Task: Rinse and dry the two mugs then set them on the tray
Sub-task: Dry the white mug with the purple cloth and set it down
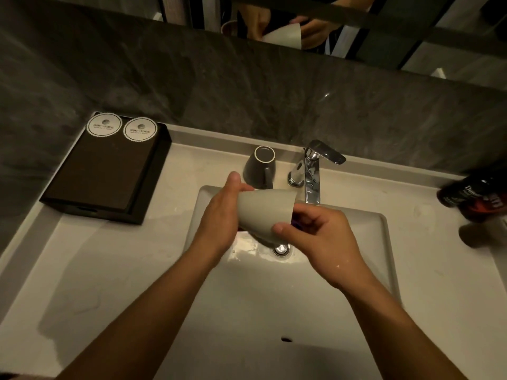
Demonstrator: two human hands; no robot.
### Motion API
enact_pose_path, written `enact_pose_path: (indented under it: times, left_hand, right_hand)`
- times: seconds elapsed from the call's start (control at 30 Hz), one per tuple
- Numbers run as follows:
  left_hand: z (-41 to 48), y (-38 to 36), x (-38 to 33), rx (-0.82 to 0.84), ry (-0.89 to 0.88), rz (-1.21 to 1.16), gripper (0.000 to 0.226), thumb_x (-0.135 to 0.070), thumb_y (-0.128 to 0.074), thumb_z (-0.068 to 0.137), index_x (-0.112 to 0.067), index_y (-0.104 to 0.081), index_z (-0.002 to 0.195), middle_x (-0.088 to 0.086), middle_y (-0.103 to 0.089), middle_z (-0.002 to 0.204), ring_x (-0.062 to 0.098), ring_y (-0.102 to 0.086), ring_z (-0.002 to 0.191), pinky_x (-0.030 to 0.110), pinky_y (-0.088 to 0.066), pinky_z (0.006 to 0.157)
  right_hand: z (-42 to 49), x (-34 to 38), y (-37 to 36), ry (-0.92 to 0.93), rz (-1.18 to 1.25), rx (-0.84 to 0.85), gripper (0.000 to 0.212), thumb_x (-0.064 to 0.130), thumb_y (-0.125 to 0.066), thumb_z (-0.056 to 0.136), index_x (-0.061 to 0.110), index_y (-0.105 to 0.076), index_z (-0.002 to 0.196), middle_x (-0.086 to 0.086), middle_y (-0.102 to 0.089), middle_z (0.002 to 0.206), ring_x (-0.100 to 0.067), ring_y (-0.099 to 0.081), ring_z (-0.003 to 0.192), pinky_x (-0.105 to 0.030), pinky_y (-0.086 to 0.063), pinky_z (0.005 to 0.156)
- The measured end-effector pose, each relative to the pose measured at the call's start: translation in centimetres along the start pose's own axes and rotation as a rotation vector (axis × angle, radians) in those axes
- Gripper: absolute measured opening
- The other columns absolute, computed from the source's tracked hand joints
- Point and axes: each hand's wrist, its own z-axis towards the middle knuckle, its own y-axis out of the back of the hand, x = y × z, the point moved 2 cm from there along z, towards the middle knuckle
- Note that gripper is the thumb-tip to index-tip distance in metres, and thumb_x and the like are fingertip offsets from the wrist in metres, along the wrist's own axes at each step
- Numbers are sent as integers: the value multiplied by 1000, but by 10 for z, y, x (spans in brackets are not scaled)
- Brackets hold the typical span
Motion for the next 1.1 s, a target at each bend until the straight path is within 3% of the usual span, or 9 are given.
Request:
enact_pose_path:
  times: [0.17,0.27,0.4,0.47,0.57,0.7,0.83,1.0,1.1]
  left_hand:
    - [13,7,-5,82,391,-13,50,-73,-54,91,-28,-66,107,10,-69,111,31,-71,93,32,-58,48]
    - [14,4,-1,14,344,-26,40,-61,-65,91,-25,-69,107,10,-72,107,33,-71,90,29,-54,45]
    - [11,-4,8,-168,266,-96,27,-50,-70,91,-26,-68,102,8,-70,104,34,-70,90,28,-51,45]
    - [9,-4,11,-242,183,-55,23,-49,-72,90,-27,-69,88,3,-70,98,30,-71,87,30,-54,46]
    - [2,-5,14,-336,-60,94,24,-49,-71,92,-30,-69,78,-9,-69,90,14,-69,83,30,-57,53]
    - [-10,-7,19,-382,-516,198,30,-43,-64,89,-16,-72,99,3,-63,106,3,-61,92,11,-49,77]
    - [-12,-7,23,-341,-755,253,41,-35,-62,89,-1,-68,111,9,-51,116,19,-59,101,25,-54,87]
    - [-4,-2,10,-102,-346,123,43,-68,-48,91,-43,-47,125,-9,-56,123,-5,-61,103,12,-54,75]
    - [10,5,3,46,232,-169,77,-89,-29,83,-33,-62,124,9,-69,122,19,-73,99,36,-64,64]
  right_hand:
    - [-5,-1,-8,259,-528,115,39,43,-69,85,38,-68,123,36,-68,94,7,-62,87,-12,-50,73]
    - [-3,-5,-9,249,-571,201,47,34,-80,85,42,-65,129,36,-67,112,17,-59,99,-5,-48,82]
    - [3,-8,-8,46,-385,216,60,24,-85,82,71,-62,111,49,-64,103,13,-63,106,-4,-49,83]
    - [5,-10,-8,8,-210,215,61,14,-83,83,69,-67,103,40,-71,104,10,-68,104,-6,-51,81]
    - [6,-14,-8,-54,111,188,48,0,-77,84,40,-77,110,13,-79,112,-9,-74,107,-17,-57,83]
    - [9,-21,-11,-234,498,169,34,7,-72,83,9,-74,117,-12,-78,114,-25,-75,106,-28,-59,84]
    - [12,-20,-9,-307,632,180,27,9,-68,83,8,-81,106,-11,-79,110,-19,-76,99,-26,-60,80]
    - [13,-18,-3,-137,306,93,39,-4,-75,84,14,-74,118,-8,-79,115,-25,-75,108,-32,-61,89]
    - [10,-16,1,-3,57,83,45,0,-80,82,26,-74,119,5,-80,111,-16,-76,105,-29,-61,90]
